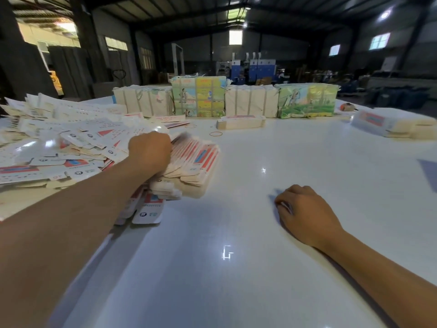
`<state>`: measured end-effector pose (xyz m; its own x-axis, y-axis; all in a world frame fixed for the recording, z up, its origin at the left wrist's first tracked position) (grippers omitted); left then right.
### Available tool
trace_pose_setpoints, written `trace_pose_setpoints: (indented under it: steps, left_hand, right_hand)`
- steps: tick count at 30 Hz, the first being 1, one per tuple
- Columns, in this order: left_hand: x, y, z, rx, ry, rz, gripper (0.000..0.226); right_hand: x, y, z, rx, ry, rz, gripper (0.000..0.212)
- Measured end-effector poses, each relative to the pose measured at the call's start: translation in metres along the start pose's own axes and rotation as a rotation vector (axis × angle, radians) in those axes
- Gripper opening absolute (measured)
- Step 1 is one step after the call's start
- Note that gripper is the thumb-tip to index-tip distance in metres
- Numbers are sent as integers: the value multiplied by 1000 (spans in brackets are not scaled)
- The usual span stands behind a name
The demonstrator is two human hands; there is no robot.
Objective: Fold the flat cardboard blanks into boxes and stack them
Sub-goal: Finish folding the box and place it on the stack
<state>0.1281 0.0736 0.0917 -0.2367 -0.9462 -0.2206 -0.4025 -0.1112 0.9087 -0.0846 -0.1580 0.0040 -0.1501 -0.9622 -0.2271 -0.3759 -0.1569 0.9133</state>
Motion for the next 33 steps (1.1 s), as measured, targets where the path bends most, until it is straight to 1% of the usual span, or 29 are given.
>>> trace_pose_setpoints:
  steps: [2,4,5,7,9,10,11,14,16,17,19,21,23,24,25,26,28,29,31,33]
  left_hand:
    - [13,25,12,108,-39,85,20]
    - [41,47,33,220,-145,219,24]
    - [59,54,47,253,-222,279,28]
    - [98,59,81,357,-435,406,35]
    - [129,57,118,487,-672,476,36]
    - [139,52,132,546,-749,468,35]
    - [146,45,141,575,-790,453,35]
    - [153,28,152,564,-814,477,38]
    - [150,23,150,536,-820,509,40]
    - [148,23,150,520,-826,518,40]
    - [147,22,150,495,-825,514,39]
    - [146,21,147,451,-801,497,40]
    - [145,19,143,419,-782,477,40]
    - [144,18,142,409,-783,465,38]
    - [144,17,141,408,-787,449,36]
    - [144,16,141,407,-787,436,35]
    - [144,13,138,372,-746,462,35]
    - [144,12,136,346,-713,484,37]
    - [145,11,133,298,-697,484,55]
    - [147,12,130,261,-661,469,72]
  right_hand:
    - [2,-2,-3,-21,-7,27,27]
    - [6,-2,-6,-33,-36,-9,25]
    - [8,-2,-8,-31,-64,-74,23]
    - [16,0,-10,-5,-156,-305,19]
    - [23,4,-8,35,-256,-589,17]
    - [26,5,-7,57,-283,-676,16]
    - [28,7,-6,69,-296,-718,14]
    - [29,10,-4,48,-324,-733,13]
    - [29,12,-5,95,-288,-730,19]
    - [29,13,-5,120,-279,-769,22]
    - [31,14,-5,160,-307,-945,24]
    - [38,15,-5,191,-430,-1220,28]
    - [44,15,-4,148,-572,-1576,33]
    - [47,16,-3,105,-609,-1680,42]
    - [48,18,-2,57,-613,-1699,48]
    - [48,21,-1,24,-602,-1672,46]
    - [43,24,0,13,-571,-1587,25]
    - [41,26,0,27,-556,-1554,20]
    - [36,27,-1,32,-488,-1514,19]
    - [29,25,-1,-24,-396,-1490,18]
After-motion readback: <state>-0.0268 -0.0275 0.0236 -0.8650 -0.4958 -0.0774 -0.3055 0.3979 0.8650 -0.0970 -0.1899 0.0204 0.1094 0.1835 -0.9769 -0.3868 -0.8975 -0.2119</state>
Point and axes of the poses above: each hand's wrist, its own z-axis away from the middle knuckle, its own y-axis out of the back of the hand, x = y × z, the point moved 4 cm from there along -z, towards the middle knuckle, and after that the axes turned 3 degrees about -x, right-handed, at the moved point
